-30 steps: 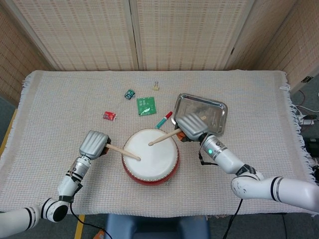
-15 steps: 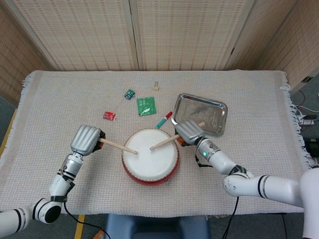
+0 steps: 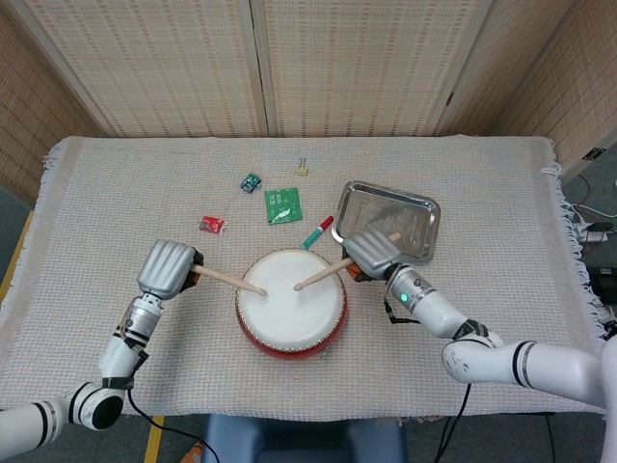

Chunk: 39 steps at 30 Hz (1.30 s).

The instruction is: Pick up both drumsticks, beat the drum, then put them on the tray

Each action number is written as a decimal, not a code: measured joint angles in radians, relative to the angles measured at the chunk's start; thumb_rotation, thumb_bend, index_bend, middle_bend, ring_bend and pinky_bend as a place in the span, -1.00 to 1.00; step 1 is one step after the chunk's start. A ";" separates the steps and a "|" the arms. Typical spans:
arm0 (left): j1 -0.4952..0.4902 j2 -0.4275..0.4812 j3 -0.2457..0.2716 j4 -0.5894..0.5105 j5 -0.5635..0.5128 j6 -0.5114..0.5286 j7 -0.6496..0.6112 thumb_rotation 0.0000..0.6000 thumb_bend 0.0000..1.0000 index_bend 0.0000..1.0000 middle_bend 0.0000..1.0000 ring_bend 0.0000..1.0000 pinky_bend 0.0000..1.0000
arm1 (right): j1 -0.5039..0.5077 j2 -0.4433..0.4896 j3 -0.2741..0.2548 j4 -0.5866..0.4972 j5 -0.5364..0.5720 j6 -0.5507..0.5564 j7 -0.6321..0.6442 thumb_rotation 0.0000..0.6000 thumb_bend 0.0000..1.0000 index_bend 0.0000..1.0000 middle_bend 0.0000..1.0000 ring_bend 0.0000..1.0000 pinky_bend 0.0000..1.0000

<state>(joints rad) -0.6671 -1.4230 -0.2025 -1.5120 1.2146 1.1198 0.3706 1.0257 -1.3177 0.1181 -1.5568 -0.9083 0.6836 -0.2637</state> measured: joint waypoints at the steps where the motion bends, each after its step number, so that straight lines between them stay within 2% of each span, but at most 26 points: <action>1: 0.003 0.013 -0.004 -0.016 0.004 0.006 -0.008 1.00 0.42 1.00 1.00 1.00 1.00 | 0.007 -0.020 -0.016 0.027 0.013 -0.013 -0.021 1.00 0.78 1.00 1.00 1.00 1.00; 4: 0.009 0.038 -0.009 -0.049 0.014 0.015 -0.027 1.00 0.42 1.00 1.00 1.00 1.00 | 0.022 -0.062 -0.047 0.075 0.046 -0.024 -0.077 1.00 0.78 1.00 1.00 1.00 1.00; 6: 0.008 0.033 -0.004 -0.047 0.012 0.004 -0.026 1.00 0.42 1.00 1.00 1.00 1.00 | 0.024 -0.073 -0.048 0.077 0.061 -0.015 -0.090 1.00 0.78 1.00 1.00 1.00 1.00; 9: 0.000 0.006 0.009 -0.024 0.003 -0.023 -0.015 1.00 0.42 1.00 1.00 1.00 1.00 | 0.018 -0.051 -0.023 0.040 0.050 0.016 -0.065 1.00 0.78 1.00 1.00 1.00 1.00; 15: -0.030 -0.075 0.034 0.065 -0.037 -0.089 0.039 1.00 0.42 1.00 1.00 1.00 1.00 | -0.015 0.057 0.047 -0.092 -0.024 0.087 0.024 1.00 0.78 1.00 1.00 1.00 1.00; 18: -0.038 -0.091 0.034 0.084 -0.058 -0.092 0.061 1.00 0.42 0.99 1.00 1.00 1.00 | -0.033 0.090 0.068 -0.118 -0.049 0.096 0.062 1.00 0.78 1.00 1.00 1.00 1.00; 24: -0.013 -0.028 0.002 0.018 -0.038 -0.019 0.001 1.00 0.42 0.99 1.00 1.00 1.00 | -0.026 0.055 0.037 -0.059 -0.035 0.048 0.043 1.00 0.78 1.00 1.00 1.00 1.00; 32: 0.024 0.060 -0.029 -0.068 -0.012 0.036 -0.079 1.00 0.43 0.99 1.00 1.00 1.00 | 0.009 -0.081 -0.050 0.107 0.047 -0.015 -0.069 1.00 0.78 1.00 1.00 1.00 1.00; 35: 0.025 0.061 -0.029 -0.067 -0.013 0.033 -0.082 1.00 0.42 0.99 1.00 1.00 1.00 | 0.010 -0.085 -0.048 0.106 0.053 -0.009 -0.069 1.00 0.78 1.00 1.00 1.00 1.00; 39: 0.021 0.047 -0.019 -0.044 -0.024 0.007 -0.086 1.00 0.42 0.99 1.00 1.00 1.00 | -0.008 -0.048 -0.009 0.069 0.040 0.027 -0.021 1.00 0.78 1.00 1.00 1.00 1.00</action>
<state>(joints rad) -0.6466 -1.3764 -0.2218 -1.5563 1.1910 1.1263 0.2851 1.0182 -1.3660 0.1090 -1.4881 -0.8688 0.7109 -0.2845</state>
